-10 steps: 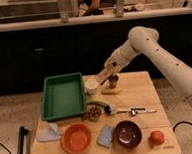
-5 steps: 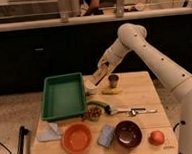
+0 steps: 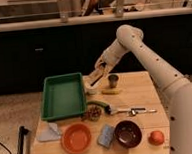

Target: Place eraser in paper cup

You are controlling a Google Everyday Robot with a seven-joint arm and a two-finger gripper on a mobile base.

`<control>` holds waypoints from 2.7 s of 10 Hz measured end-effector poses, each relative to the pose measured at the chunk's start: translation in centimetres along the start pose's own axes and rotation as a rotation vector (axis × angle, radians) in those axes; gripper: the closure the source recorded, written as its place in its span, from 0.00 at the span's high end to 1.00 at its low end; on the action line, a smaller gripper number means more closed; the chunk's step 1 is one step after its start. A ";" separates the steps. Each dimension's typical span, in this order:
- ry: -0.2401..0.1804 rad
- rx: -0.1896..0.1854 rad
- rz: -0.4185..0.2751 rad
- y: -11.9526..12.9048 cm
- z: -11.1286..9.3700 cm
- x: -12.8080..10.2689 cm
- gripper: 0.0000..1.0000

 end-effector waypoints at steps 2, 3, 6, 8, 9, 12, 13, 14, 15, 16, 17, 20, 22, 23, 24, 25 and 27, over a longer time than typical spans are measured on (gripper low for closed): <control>-0.041 -0.007 0.014 -0.5 0.9 -0.6 0.06; -0.049 -0.007 0.024 -0.6 1.3 -0.8 0.06; -0.065 0.007 0.093 -1.0 2.6 -1.1 0.06; -0.078 0.014 0.139 -1.3 3.3 -1.0 0.06; -0.083 0.017 0.153 -1.5 3.5 -0.9 0.06; -0.095 0.027 0.193 -2.0 4.0 -0.5 0.06; -0.097 0.032 0.206 -2.1 4.0 -0.2 0.06; -0.104 0.036 0.226 -2.2 4.1 0.2 0.06; -0.115 0.040 0.244 -2.5 4.3 0.3 0.06; -0.125 0.043 0.259 -2.6 4.5 0.3 0.06; -0.136 0.044 0.273 -2.6 4.6 0.5 0.06; -0.162 0.035 0.294 -2.3 5.4 0.6 0.06; -0.173 0.024 0.309 -1.7 6.0 1.1 0.06; -0.174 0.023 0.314 -1.5 6.1 1.3 0.06; -0.177 0.021 0.318 -1.3 6.2 1.4 0.06; -0.180 0.020 0.320 -1.3 6.3 1.4 0.06; -0.181 0.017 0.323 -1.3 6.4 1.6 0.06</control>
